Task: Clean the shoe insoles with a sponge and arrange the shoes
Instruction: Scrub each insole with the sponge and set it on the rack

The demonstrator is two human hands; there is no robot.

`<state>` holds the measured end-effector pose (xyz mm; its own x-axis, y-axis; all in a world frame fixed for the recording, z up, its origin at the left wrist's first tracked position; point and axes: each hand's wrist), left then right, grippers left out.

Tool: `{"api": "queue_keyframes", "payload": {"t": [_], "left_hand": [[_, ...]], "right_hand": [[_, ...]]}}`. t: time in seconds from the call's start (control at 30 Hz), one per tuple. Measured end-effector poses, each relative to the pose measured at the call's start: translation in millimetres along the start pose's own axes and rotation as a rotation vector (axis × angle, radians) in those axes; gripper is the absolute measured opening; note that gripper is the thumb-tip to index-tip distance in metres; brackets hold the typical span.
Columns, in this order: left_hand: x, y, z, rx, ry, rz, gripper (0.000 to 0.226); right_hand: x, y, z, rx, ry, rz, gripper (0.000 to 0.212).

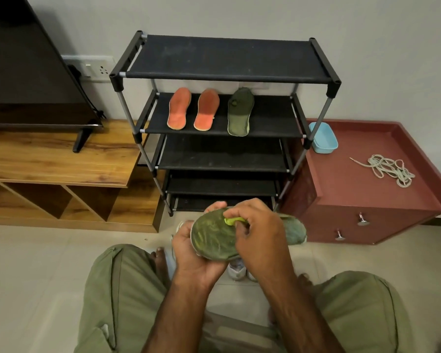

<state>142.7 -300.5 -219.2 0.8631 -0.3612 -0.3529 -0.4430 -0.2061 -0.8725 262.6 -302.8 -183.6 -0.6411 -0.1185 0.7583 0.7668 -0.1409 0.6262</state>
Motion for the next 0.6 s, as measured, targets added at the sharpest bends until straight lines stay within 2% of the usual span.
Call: {"api": "queue_keyframes", "payload": {"t": [0.1,0.17,0.2,0.33,0.47,0.53,0.6], "left_hand": [[-1,4,-3,-0.050,0.030,-0.004,0.033],[-2,1,-2,-0.033,0.037,0.010,0.016],[-2,1,-1,-0.042,0.038,0.007,0.017],[3,10,-4,0.046,0.068,-0.073,0.055],[5,17,-8,0.144,0.077,-0.082,0.073],[3,21,-6,0.150,0.085,-0.085,0.084],[2,27,-5,0.147,0.096,-0.083,0.082]], "right_hand": [[1,-3,-3,0.040,0.055,-0.064,0.038],[2,-3,-2,0.055,0.082,-0.089,0.039],[2,-3,-2,0.050,0.094,-0.088,0.039],[-2,-6,-1,-0.019,0.142,-0.087,0.038],[-8,-9,-3,-0.046,0.147,-0.053,0.036],[-10,-9,-4,-0.032,0.085,0.044,0.037],[-11,-9,-7,0.007,-0.018,0.191,0.046]]}}
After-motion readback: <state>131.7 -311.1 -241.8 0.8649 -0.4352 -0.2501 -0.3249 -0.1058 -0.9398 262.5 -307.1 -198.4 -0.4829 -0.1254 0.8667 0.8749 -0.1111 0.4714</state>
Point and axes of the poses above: each hand's wrist, its own z-axis towards the middle knuckle, its own y-axis out of the back of the hand, x = y × z
